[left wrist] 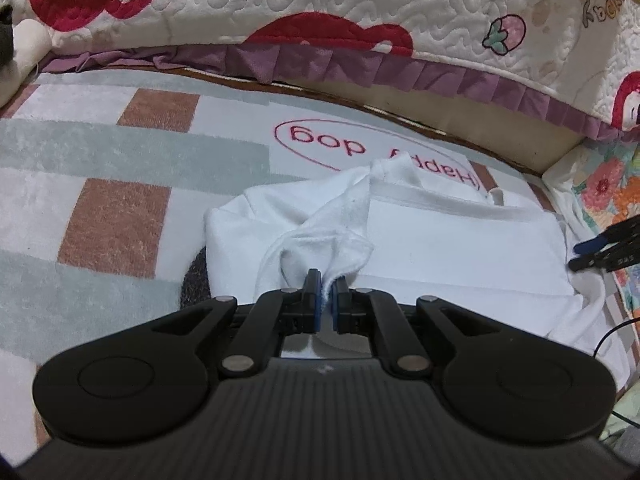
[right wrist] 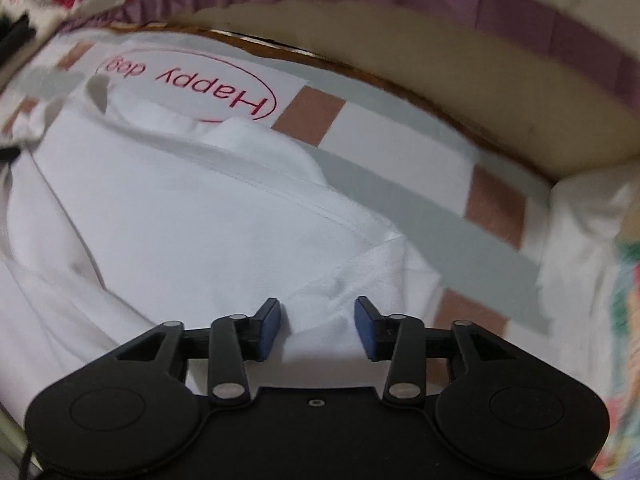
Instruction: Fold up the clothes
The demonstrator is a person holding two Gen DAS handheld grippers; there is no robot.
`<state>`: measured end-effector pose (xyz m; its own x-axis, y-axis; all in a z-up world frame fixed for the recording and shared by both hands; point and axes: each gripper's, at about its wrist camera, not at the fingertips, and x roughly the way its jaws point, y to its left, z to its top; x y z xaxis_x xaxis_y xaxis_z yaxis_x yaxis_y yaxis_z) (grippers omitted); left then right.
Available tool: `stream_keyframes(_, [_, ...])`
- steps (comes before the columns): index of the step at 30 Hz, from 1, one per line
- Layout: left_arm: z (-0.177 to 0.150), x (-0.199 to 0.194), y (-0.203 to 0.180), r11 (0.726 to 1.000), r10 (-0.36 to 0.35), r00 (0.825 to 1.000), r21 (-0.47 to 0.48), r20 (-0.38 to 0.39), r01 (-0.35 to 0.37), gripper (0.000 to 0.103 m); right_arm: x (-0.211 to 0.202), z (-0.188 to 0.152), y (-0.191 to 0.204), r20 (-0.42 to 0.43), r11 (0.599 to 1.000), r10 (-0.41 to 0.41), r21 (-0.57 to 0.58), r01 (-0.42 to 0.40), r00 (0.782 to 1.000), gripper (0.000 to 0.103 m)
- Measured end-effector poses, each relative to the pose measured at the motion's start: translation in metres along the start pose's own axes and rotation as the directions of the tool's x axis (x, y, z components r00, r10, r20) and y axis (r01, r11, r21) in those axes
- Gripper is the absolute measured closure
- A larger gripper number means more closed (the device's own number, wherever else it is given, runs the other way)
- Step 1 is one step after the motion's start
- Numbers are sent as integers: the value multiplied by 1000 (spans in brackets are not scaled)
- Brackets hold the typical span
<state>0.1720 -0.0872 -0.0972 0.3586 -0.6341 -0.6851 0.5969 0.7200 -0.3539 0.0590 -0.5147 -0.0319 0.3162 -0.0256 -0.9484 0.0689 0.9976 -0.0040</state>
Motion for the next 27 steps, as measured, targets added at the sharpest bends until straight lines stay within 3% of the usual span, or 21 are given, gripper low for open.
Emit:
stream_keyframes(2, [0, -1, -2, 1000, 0, 1000, 23, 28, -1, 98, 9, -2, -4, 2, 999, 16, 37, -16, 1000, 45])
stream_keyframes(4, [0, -3, -5, 999, -3, 998, 36, 60, 1, 99, 11, -6, -4, 33, 999, 8, 47, -10, 999, 55])
stream_keyframes(5, [2, -6, -6, 999, -7, 996, 34, 87, 4, 99, 7, -7, -5, 60, 999, 6, 48, -9, 998, 81])
stream_keyframes(6, [4, -10, -6, 1000, -12, 993, 27, 121, 9, 99, -1, -8, -7, 97, 999, 5, 44, -10, 995, 96])
stream_keyframes(7, [6, -13, -5, 1000, -17, 988, 19, 155, 15, 99, -9, -9, -10, 134, 999, 5, 41, -10, 991, 98])
stream_keyframes(10, [14, -22, 0, 999, -33, 970, -12, 240, 37, 99, -33, -11, -25, 220, 995, -28, 102, 6, 975, 98])
stream_keyframes(20, [16, -21, 5, 998, 24, 947, -63, 321, -5, 99, -53, -23, -66, 327, 937, -84, 349, -38, 941, 98])
stream_keyframes(27, [14, -21, 13, 993, 59, 938, -116, 341, -20, 96, -45, -16, -65, 319, 930, -173, 364, 48, 932, 99])
